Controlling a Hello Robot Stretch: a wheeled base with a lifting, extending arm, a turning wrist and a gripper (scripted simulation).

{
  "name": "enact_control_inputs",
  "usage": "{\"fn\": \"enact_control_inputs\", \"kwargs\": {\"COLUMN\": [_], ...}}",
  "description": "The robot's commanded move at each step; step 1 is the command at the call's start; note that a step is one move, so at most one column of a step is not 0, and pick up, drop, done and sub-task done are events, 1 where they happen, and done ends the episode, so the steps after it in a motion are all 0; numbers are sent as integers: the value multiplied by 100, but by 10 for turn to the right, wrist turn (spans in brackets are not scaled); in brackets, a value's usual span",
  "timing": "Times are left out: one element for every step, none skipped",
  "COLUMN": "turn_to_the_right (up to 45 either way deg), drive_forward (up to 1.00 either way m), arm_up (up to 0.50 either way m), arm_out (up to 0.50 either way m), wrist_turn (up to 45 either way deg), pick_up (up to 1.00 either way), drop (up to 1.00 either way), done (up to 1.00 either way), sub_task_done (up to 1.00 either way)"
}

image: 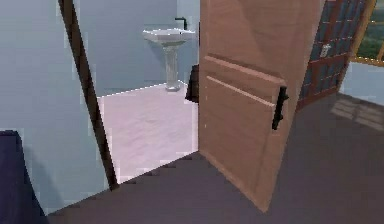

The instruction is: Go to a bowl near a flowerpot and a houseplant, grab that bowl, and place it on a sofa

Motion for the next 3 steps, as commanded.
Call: {"fn": "enact_control_inputs", "kwargs": {"turn_to_the_right": [-60,0,120], "drive_forward": [0,90,0], "arm_up": [0,0,0], "arm_out": [0,0,0], "wrist_turn": [0,0,0], "pick_up": [0,0,0], "drop": [0,0,0], "done": [0,0,0], "sub_task_done": [0,0,0]}}
